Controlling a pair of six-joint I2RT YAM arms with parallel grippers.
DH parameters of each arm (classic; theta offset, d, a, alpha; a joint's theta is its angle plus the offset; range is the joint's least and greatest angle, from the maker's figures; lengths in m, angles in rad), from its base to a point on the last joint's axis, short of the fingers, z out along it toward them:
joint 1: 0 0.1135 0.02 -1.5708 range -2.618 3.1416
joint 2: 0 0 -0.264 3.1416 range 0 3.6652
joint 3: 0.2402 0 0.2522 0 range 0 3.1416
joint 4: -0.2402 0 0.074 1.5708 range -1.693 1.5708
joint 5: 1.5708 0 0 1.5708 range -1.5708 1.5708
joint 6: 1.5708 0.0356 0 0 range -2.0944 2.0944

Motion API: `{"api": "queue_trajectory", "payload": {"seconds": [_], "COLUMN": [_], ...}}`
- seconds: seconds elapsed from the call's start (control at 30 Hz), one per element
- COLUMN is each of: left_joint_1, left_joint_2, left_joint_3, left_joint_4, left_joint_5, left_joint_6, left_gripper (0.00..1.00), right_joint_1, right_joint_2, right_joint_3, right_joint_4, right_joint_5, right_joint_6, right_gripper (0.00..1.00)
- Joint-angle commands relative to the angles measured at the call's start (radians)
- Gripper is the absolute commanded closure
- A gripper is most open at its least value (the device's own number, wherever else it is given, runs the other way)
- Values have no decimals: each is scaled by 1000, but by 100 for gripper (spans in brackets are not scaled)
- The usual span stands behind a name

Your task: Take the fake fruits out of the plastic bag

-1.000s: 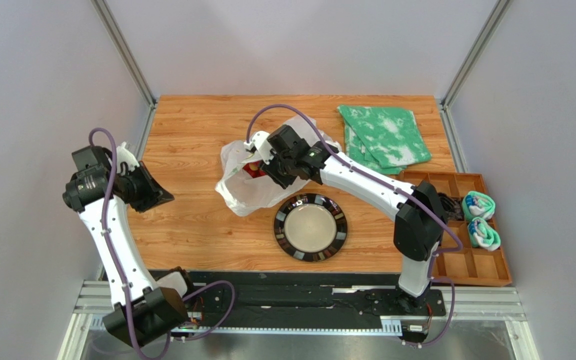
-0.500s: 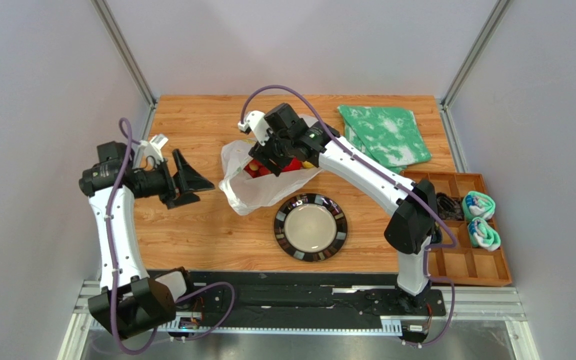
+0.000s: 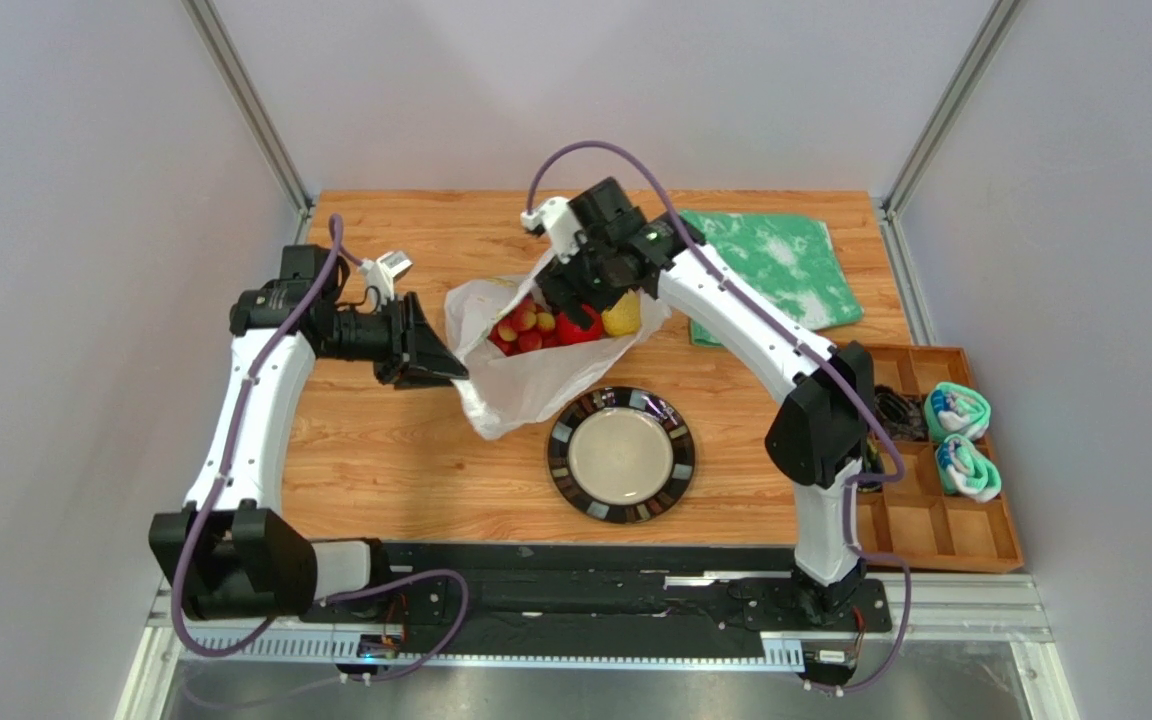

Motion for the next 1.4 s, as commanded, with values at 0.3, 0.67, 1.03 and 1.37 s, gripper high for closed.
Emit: {"api": "queue_trajectory", "payload": {"seconds": [0.3,0.67,1.03,1.37], "left_joint_1": [-113,-291,-289,-288], "left_joint_2": [294,360,346,306], "left_joint_3": [317,326,371,303], "left_joint_4": [120,103,53,31], "left_joint_5": [-63,-106,-190,-169], "left_joint_6": [94,138,167,219], "left_gripper": [100,100,100,100], "right_joint_1": [-388,-374,-189,-179], "right_joint_2": [-116,-612,-238,-25], "right_joint_3": [-308,-738,-312,-144], "right_joint_4": [70,1,-61,60], "right_joint_5": [304,15,-167,-248], "right_joint_6": [-102,-73,-105,-223], "right_gripper": [31,30,41,39]}}
